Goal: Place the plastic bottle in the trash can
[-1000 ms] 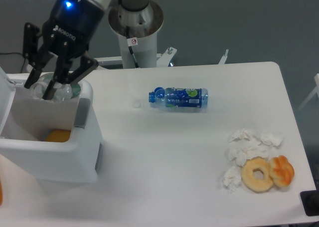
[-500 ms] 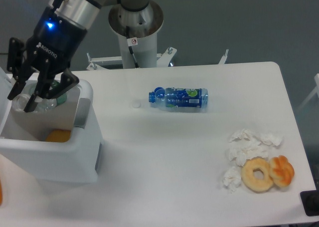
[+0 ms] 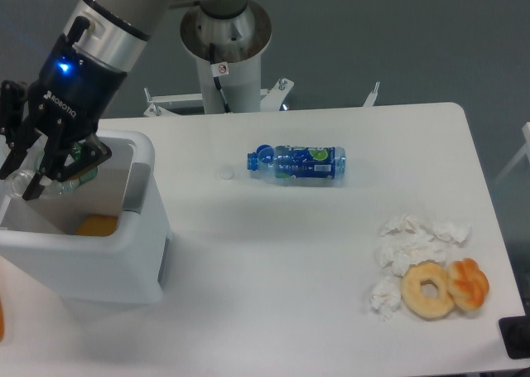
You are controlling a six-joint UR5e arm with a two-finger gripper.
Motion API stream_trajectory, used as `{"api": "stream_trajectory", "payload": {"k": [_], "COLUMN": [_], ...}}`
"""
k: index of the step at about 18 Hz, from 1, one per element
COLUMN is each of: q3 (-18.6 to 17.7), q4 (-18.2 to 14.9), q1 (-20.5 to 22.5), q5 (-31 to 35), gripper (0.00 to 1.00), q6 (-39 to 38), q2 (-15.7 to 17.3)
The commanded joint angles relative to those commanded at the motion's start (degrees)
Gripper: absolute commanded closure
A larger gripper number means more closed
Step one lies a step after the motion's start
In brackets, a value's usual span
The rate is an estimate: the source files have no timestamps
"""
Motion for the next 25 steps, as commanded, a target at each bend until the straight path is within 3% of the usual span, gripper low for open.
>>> {"api": "stream_trajectory", "payload": {"k": [5, 8, 13, 15, 25], "q3": [-0.6, -0.9, -1.5, -1.6, -2.5], "q4": [0.0, -0.1, -0.4, -0.5, -1.4], "q1": [0.0, 0.3, 7.4, 9.8, 12.7], "q5": [0.0, 0.1, 1.1, 4.9, 25.6], "gripper": [0.21, 0.0, 0.0, 0.0, 0.0], "q6": [1.3, 1.3, 2.2, 5.1, 27.7], "q2": [0.2, 0.4, 0.7, 0.4, -0.9]}}
